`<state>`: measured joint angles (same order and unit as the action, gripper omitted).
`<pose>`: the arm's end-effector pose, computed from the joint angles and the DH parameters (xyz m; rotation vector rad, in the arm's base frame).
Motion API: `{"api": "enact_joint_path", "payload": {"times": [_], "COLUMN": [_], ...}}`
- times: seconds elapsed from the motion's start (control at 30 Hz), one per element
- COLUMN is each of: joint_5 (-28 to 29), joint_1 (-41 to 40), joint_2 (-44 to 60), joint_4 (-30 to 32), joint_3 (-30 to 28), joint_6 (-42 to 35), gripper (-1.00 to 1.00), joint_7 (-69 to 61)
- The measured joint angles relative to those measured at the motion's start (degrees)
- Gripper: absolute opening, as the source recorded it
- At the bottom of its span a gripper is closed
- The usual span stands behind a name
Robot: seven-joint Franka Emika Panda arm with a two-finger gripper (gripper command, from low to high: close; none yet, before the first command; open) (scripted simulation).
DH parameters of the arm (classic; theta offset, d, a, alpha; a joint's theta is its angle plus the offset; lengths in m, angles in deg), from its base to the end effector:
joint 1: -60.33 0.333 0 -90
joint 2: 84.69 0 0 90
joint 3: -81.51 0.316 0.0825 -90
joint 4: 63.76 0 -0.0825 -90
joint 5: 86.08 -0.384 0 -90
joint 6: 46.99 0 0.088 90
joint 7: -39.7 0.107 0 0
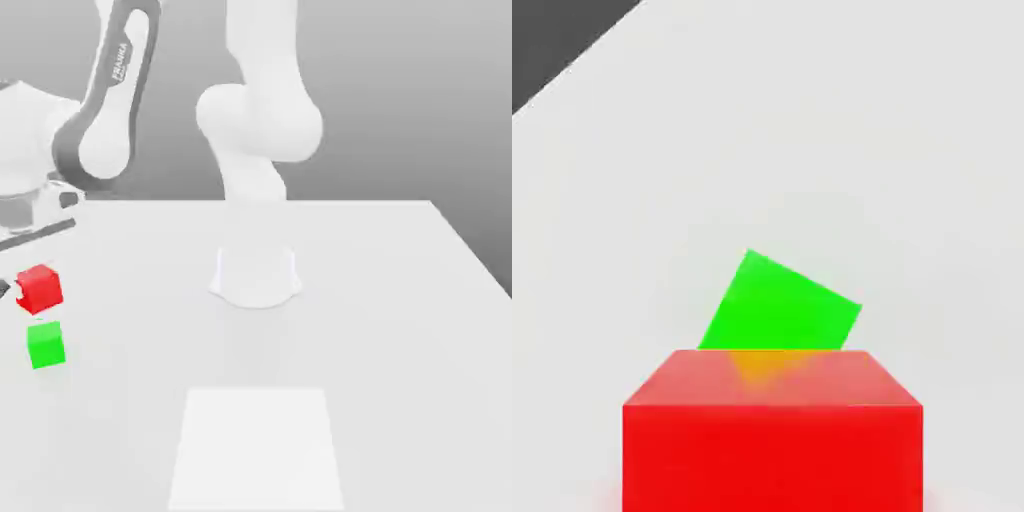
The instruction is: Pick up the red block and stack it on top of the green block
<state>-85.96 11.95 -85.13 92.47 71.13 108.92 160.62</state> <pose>0.2082 -0.3427 0.2264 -0.0118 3.1401 -0.0022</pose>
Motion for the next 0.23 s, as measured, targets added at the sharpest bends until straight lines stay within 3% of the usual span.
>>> {"api": "enact_joint_path", "payload": {"times": [0.1,0.13,0.23], "joint_5": [-2.95,-3.86,-3.86], "joint_1": [-0.46,-0.83,-0.83], "joint_2": [6.01,7.72,7.72], "joint_4": [-0.33,-0.41,-0.41], "joint_3": [1.29,1.87,1.87], "joint_6": [5.57,7.18,7.18], "gripper": [-1.00,1.00,1.00], "joint_7": [-2.11,-2.77,-2.77]}}
